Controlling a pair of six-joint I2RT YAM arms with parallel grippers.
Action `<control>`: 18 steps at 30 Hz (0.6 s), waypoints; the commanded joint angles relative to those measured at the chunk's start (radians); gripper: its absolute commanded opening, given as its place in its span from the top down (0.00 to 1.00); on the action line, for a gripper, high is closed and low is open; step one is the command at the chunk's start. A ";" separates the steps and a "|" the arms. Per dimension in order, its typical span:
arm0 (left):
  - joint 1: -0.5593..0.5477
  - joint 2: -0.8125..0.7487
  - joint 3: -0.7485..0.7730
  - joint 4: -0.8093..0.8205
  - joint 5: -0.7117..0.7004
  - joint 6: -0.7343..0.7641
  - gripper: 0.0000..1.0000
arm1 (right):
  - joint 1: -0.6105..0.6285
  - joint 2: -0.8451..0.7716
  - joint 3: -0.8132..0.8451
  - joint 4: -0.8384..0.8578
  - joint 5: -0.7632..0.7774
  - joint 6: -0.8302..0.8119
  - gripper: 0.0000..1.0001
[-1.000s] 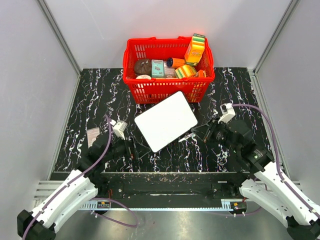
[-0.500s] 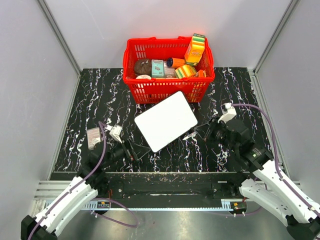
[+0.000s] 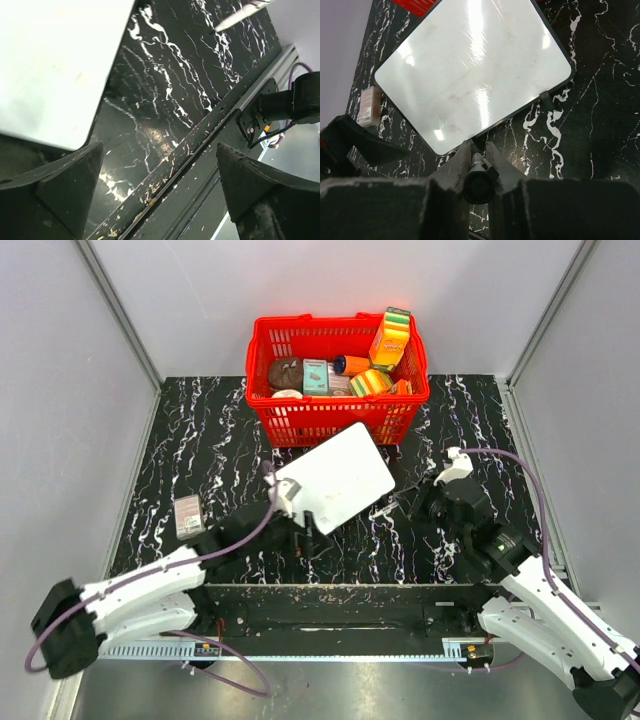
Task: Write a sentence on the whiteboard
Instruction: Move the whiteboard to the center of the board.
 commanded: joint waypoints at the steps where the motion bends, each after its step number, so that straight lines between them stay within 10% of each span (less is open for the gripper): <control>1: -0.113 0.186 0.136 0.042 -0.182 0.070 0.02 | 0.001 0.006 -0.007 0.024 0.096 -0.012 1.00; 18: -0.278 0.797 0.533 -0.019 -0.376 0.137 0.45 | -0.372 0.052 -0.036 0.038 -0.242 -0.078 1.00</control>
